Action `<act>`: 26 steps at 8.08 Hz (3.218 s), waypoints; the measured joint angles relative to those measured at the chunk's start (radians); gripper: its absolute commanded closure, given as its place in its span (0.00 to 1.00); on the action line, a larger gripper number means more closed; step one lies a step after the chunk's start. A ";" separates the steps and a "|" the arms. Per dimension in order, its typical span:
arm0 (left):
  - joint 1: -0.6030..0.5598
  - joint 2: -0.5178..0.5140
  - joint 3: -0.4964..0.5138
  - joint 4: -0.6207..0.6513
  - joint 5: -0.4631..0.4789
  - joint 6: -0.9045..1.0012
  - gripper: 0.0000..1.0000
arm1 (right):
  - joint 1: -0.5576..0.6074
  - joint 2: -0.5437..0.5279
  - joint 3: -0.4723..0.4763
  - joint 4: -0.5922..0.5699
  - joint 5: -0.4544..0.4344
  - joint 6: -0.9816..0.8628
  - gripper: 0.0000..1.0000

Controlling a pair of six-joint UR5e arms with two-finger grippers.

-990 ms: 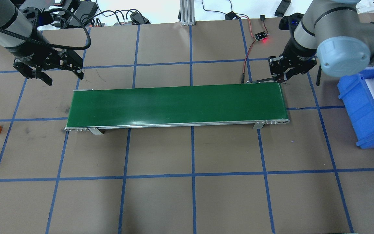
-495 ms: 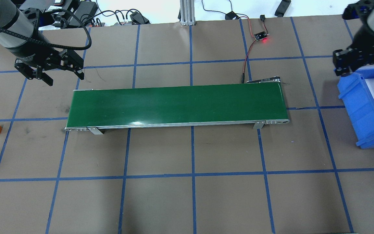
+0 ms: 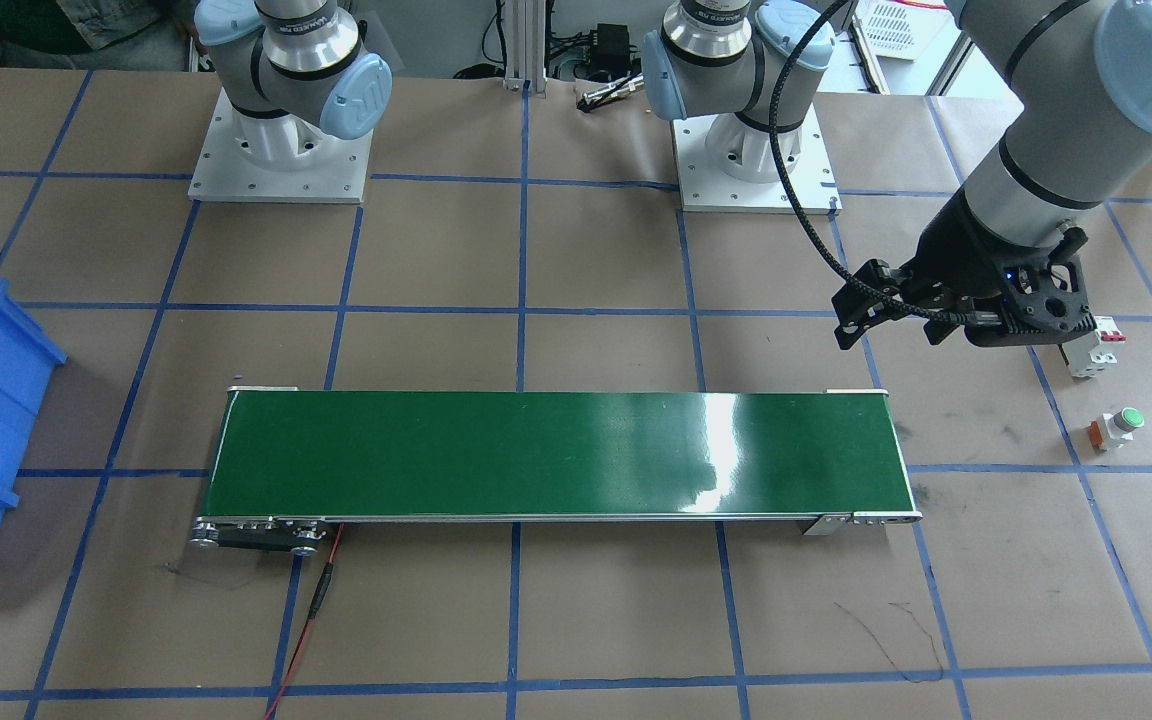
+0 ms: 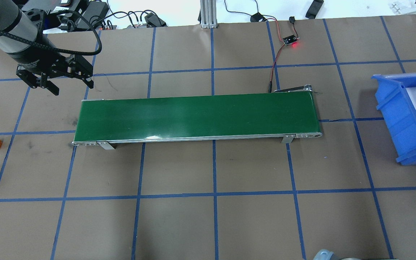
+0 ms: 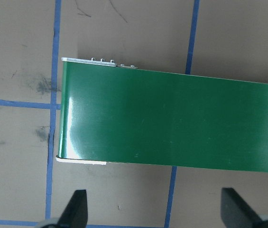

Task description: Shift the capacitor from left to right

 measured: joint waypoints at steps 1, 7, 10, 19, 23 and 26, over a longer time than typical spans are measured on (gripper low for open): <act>0.000 -0.001 0.000 0.000 0.000 0.000 0.00 | -0.044 0.009 0.003 -0.002 -0.003 -0.063 1.00; 0.000 -0.003 0.002 0.001 0.000 0.001 0.00 | -0.143 0.176 0.005 -0.127 0.035 -0.216 1.00; 0.000 -0.003 0.002 0.001 0.000 0.001 0.00 | -0.146 0.274 0.018 -0.173 0.117 -0.229 1.00; -0.001 0.000 0.001 0.000 0.000 0.000 0.00 | -0.166 0.301 0.025 -0.244 0.256 -0.227 0.20; -0.002 0.000 0.002 0.001 0.000 0.000 0.00 | -0.168 0.132 0.022 -0.196 0.244 -0.164 0.02; -0.002 0.000 0.002 0.001 -0.002 0.000 0.00 | -0.155 -0.018 0.010 -0.069 0.233 -0.076 0.00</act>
